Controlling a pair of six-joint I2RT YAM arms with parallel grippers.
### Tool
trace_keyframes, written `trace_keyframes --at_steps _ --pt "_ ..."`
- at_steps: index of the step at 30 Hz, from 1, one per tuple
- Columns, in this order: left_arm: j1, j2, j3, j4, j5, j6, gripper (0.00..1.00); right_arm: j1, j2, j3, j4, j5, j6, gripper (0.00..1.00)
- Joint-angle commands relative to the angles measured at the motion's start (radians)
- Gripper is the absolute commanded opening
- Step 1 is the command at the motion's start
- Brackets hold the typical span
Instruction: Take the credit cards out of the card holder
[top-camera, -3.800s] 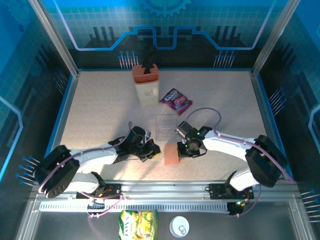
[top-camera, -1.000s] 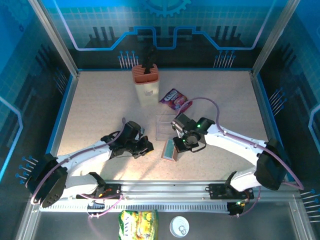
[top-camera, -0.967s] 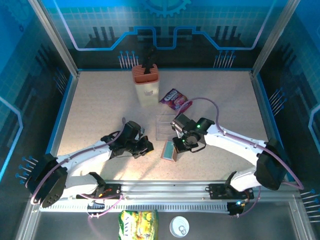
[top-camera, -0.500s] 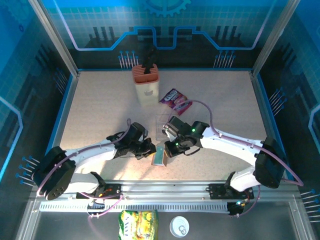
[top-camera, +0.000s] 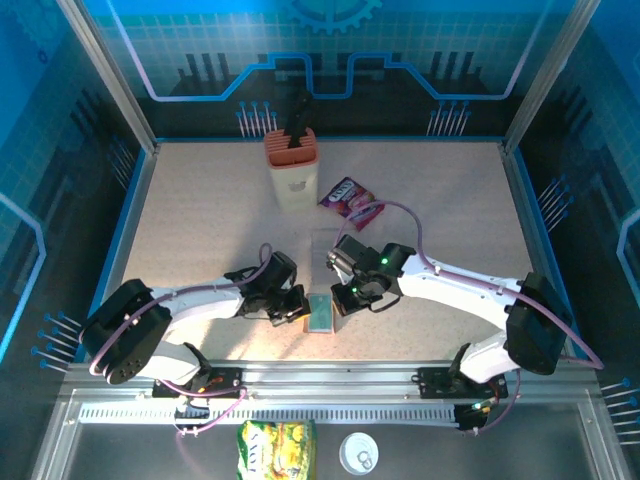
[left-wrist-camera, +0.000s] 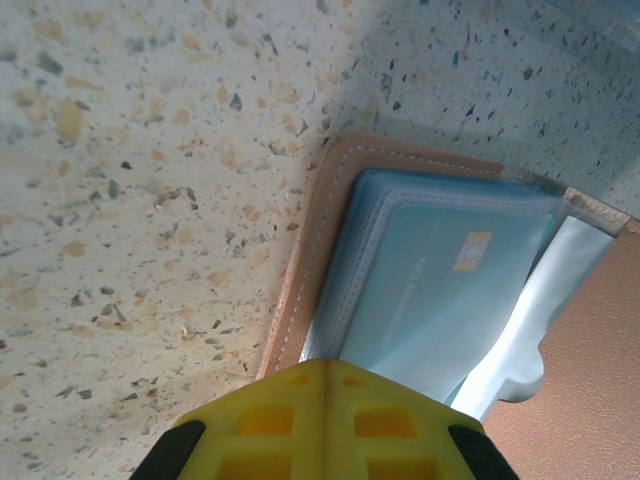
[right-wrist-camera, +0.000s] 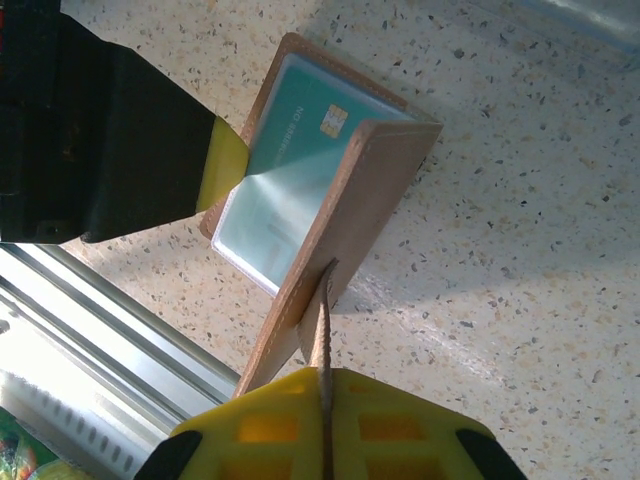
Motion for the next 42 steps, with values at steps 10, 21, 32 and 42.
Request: trace_keyframes --at_steps 10,21,32,42 --pt "-0.014 -0.029 -0.001 -0.11 -0.065 0.029 0.0 0.005 0.002 -0.02 -0.018 0.015 0.001 0.02" --pt "-0.02 0.016 -0.006 -0.025 -0.008 0.017 0.0 0.006 -0.003 -0.035 -0.001 0.015 0.01 0.03" --pt "-0.021 0.008 0.012 -0.047 0.002 0.039 0.0 0.006 -0.002 -0.048 0.019 0.008 0.015 0.03" --pt "-0.021 0.028 -0.039 -0.041 -0.001 0.009 0.0 -0.001 -0.012 -0.065 -0.04 0.072 0.044 0.09"
